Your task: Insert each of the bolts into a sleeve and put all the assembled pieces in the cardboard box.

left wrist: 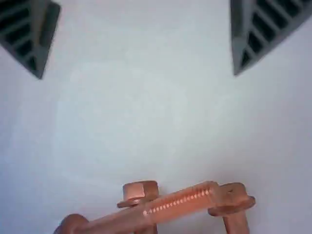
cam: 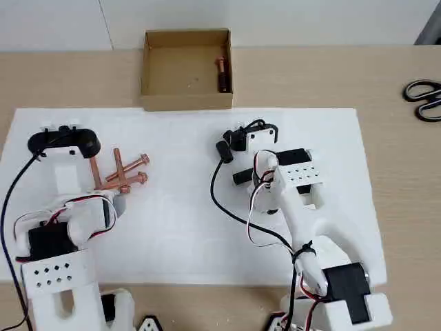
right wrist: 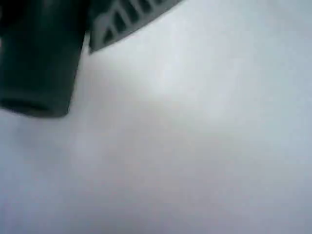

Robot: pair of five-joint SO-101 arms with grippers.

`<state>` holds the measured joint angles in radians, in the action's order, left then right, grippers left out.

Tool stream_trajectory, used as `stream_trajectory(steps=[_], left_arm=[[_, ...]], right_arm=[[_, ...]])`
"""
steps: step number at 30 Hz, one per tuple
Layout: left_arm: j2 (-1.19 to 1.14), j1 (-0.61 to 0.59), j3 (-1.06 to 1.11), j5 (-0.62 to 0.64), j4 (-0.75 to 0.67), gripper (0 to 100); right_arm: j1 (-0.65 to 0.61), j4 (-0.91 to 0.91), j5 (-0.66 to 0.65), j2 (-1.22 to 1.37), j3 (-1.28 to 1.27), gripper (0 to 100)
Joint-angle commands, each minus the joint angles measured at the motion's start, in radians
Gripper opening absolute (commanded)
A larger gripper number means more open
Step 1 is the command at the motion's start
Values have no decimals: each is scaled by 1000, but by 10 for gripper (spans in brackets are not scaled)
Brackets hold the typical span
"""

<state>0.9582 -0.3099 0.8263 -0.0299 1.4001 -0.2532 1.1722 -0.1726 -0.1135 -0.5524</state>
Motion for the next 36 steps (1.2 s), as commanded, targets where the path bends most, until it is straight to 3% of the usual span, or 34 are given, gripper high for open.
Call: stream_trajectory(steps=[1,17,25,36], left_arm=[[9,-3,-39,-3,5,237],[9,-3,-39,-3,5,237],[9,-3,-39,-3,5,237],[9,0,-39,-3,11,237]], right_arm=[[2,10,-11,-47,6,115],[1,38,-14,-47,14,117],[2,154,-14,-47,169,158],[-1,127,-12,67,176,158]])
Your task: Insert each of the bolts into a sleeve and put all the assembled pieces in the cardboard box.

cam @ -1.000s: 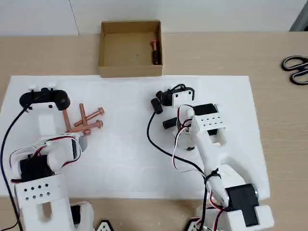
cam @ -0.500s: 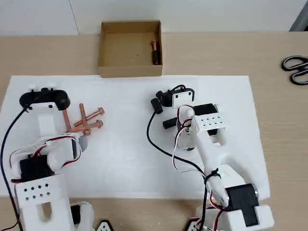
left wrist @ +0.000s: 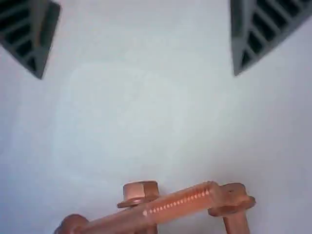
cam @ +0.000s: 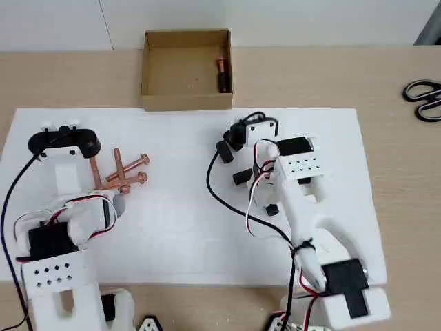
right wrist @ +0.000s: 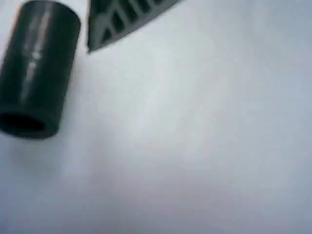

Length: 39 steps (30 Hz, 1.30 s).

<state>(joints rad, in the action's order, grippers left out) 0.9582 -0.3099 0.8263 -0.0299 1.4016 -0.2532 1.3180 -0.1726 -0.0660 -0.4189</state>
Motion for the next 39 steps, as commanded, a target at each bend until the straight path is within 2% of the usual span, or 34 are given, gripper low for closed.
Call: stream_trajectory(steps=[1,22,29,34,39], left_arm=[[9,0,-39,-3,9,237],[9,-2,-39,-3,9,237],[9,-2,-39,-5,9,237],[5,-2,-53,-2,21,237],[-5,-2,-176,-6,100,239]], right_arm=[[-1,-24,-12,33,44,158],[4,-61,-11,236,97,155],[5,-67,-12,228,103,2],[7,-59,-14,202,103,3],[7,33,-14,38,141,3]])
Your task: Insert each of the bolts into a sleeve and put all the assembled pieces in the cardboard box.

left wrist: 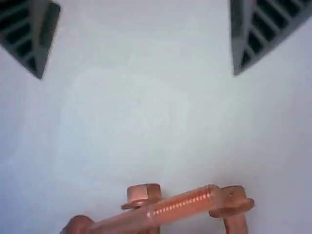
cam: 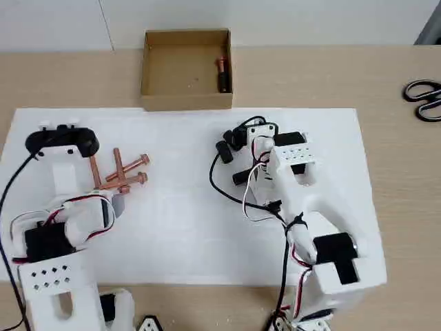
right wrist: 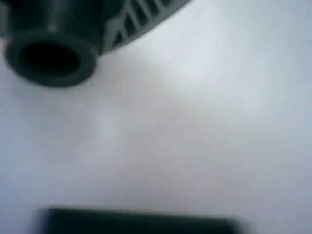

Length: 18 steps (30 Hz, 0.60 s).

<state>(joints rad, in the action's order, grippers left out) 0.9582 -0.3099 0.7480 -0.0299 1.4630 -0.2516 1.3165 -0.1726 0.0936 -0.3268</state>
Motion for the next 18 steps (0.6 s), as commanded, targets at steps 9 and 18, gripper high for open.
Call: stream_trajectory(steps=[9,18], left_arm=[[-493,6,-479,-38,164,237],[-1063,94,-828,-351,153,237]], right_arm=[[5,44,-49,-357,12,3],[18,44,-72,-383,-61,3]])
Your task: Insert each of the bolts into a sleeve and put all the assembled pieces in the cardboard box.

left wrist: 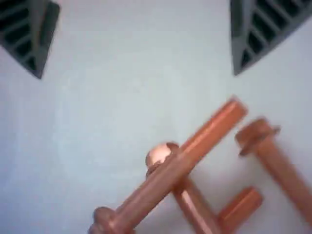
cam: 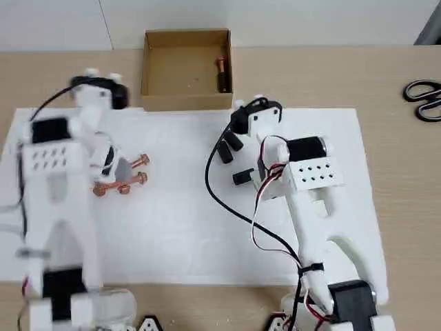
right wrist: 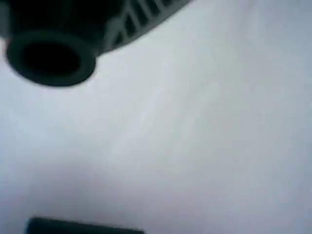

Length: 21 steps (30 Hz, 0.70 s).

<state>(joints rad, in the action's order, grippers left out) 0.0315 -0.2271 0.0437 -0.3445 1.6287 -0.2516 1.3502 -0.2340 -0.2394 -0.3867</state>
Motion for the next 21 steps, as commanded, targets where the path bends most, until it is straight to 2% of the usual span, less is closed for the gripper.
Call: stream_trajectory(steps=[1,3,7,13,21], left_arm=[[-190,11,-165,-38,-12,237],[-295,12,-248,-60,-11,236],[-454,12,-392,-207,-5,236],[-571,9,-556,-247,51,236],[-652,35,-644,-344,51,236]], right_arm=[[24,10,-11,-50,-3,3],[42,10,-11,-50,-9,3],[58,12,-12,-50,-12,3],[62,12,-11,-50,-12,3],[59,7,-12,-44,-12,3]])
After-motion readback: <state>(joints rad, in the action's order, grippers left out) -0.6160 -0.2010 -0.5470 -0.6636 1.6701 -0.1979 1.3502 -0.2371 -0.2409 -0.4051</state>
